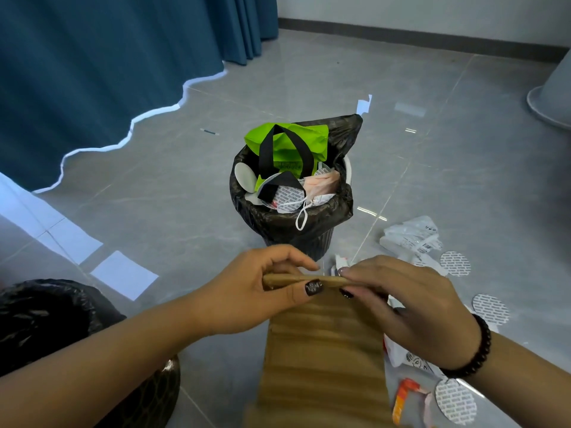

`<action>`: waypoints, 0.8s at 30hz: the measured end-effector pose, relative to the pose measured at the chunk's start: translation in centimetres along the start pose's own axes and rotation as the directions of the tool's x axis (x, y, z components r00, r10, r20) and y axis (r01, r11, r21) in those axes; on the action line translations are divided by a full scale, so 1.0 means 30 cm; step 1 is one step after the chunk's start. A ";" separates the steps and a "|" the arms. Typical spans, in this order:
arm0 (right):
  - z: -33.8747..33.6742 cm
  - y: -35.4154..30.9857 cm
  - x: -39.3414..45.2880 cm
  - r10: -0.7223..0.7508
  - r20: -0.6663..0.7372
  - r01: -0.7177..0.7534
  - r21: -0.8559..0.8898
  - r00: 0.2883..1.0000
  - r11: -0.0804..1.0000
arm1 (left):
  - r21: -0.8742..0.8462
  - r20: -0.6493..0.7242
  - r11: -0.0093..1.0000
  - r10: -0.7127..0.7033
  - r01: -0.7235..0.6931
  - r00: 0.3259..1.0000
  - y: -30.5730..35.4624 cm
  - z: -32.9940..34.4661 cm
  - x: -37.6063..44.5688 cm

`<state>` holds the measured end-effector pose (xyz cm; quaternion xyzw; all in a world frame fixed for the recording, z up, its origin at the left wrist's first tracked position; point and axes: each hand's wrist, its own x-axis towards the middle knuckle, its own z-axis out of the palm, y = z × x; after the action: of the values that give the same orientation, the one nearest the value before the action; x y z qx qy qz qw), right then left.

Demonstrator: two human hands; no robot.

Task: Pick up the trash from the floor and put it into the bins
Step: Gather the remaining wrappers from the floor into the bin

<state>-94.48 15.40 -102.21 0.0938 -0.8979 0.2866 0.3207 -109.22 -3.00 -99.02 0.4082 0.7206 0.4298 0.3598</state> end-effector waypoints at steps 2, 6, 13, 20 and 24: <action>-0.004 0.006 0.004 -0.078 -0.006 0.077 -0.077 0.997 0.994 | -0.126 0.090 0.987 -0.086 0.097 0.992 0.001 -0.002 -0.001; -0.008 0.013 0.010 -0.176 0.030 0.179 -0.195 0.984 0.964 | -0.217 0.079 0.970 -0.096 0.111 0.992 0.000 0.006 0.003; 0.003 0.024 -0.001 0.098 0.081 -0.113 0.208 0.992 0.972 | 0.011 -0.078 0.999 0.053 -0.053 0.996 0.001 0.008 0.000; 0.008 0.026 0.011 0.112 -0.029 -0.106 0.172 0.993 0.979 | -0.069 -0.033 0.998 -0.010 0.008 0.999 -0.011 -0.002 0.004; 0.013 0.026 0.008 0.016 -0.017 -0.015 0.084 1.000 0.996 | -0.216 0.147 0.935 -0.256 0.283 0.956 -0.028 -0.015 0.001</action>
<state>-95.14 15.83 -102.67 0.0976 -0.8830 0.3272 0.3221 -109.85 -3.37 -99.62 0.2845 0.6918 0.4339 0.5022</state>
